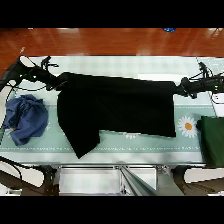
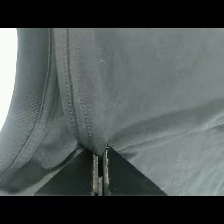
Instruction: Fold the shirts.
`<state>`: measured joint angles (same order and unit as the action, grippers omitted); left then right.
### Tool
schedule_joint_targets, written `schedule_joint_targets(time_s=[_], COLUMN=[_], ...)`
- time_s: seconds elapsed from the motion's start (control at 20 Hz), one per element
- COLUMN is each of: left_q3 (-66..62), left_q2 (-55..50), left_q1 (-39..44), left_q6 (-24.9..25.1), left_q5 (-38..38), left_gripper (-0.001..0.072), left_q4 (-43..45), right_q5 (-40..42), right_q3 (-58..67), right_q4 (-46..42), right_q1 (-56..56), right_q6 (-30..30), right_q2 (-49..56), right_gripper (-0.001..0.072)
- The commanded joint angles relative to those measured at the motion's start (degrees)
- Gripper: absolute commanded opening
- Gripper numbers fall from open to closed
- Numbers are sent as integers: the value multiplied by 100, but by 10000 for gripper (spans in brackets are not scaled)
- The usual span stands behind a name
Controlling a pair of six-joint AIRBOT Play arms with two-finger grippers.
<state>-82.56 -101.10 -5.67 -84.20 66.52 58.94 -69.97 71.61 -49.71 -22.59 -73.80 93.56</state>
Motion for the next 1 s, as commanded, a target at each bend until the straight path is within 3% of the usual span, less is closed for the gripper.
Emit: schedule_joint_targets(time_s=[0.0, 0.05, 0.25, 0.4, 0.5, 0.6, 0.75, 0.95], left_q3=[22, 2, 20, 927, 2028, 3045, 4531, 5418], left_q2=[4, 31, 492, 1412, 2175, 2789, 3556, 3803], left_q1=[-15, -50, -490, -894, -1377, -2031, -2999, -3357], left_q6=[-2, 24, 136, 584, 1062, 1152, 1720, 1604], left_q5=[365, 564, 1451, 1325, 975, 780, 758, 658], left_gripper=[275, 495, 506, 506, 506, 506, 506, 506], left_q4=[-39, -4, 59, 63, 61, -111, -1178, -1250], right_q5=[-157, -295, -745, -730, -481, -190, 254, -35], right_q3=[-31, -31, -33, -468, -1381, -2487, -3873, -4293], right_q4=[-490, -492, -811, -1392, -1241, -769, -57, 269], right_q1=[7, -11, -356, -597, -782, -813, -813, -813], right_q6=[-557, -555, -573, -597, -573, -181, 107, 289], right_q2=[-9, -33, -621, -1375, -2037, -2822, -3923, -4478], right_gripper=[426, 415, 416, 415, 415, 415, 415, 415])
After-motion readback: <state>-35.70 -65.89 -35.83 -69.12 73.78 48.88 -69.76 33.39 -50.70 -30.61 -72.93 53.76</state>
